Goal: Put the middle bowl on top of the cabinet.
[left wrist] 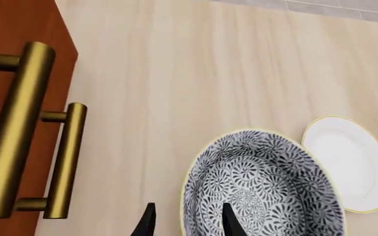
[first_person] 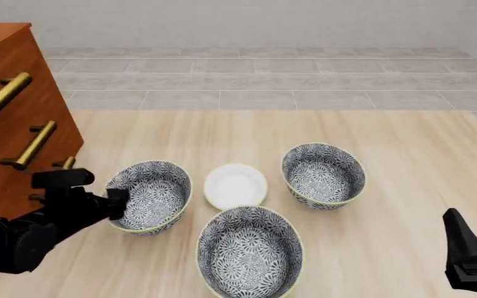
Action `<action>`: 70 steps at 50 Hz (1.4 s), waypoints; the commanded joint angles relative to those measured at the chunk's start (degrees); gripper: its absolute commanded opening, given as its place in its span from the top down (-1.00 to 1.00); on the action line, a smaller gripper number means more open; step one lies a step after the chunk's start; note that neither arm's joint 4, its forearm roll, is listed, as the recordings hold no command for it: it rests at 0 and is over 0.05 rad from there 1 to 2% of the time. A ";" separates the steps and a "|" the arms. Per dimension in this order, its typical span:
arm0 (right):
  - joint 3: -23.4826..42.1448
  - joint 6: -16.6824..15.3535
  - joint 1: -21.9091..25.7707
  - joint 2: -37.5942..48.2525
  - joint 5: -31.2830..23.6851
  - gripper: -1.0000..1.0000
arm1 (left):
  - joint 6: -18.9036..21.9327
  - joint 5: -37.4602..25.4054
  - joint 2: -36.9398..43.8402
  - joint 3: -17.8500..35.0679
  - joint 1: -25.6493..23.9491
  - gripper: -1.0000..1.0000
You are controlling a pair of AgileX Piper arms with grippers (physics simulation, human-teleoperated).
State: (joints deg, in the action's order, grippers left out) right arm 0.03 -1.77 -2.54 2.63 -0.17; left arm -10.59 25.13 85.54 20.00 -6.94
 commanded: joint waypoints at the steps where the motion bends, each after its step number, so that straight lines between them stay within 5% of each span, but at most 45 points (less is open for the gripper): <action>1: 0.00 -0.09 -0.05 0.54 0.44 -1.00 | -0.05 1.55 2.28 0.15 -0.13 -1.00; 36: 0.00 -0.16 -0.10 1.57 1.35 -1.00 | -1.01 4.78 8.49 1.05 -0.80 -1.00; 37: 0.00 -0.13 -0.16 1.51 1.34 -1.00 | -1.12 4.78 8.43 1.02 -1.10 1.00; 56: -0.01 -0.06 -0.30 1.07 0.77 -1.00 | -1.65 3.65 4.70 0.03 -1.03 1.00; 70: -0.01 0.04 -0.47 1.09 0.83 -1.00 | -2.59 0.50 -5.62 -2.21 -1.98 1.00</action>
State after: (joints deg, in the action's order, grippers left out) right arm 0.02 -1.83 -2.94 3.62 0.58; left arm -13.49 27.55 85.83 19.48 -8.64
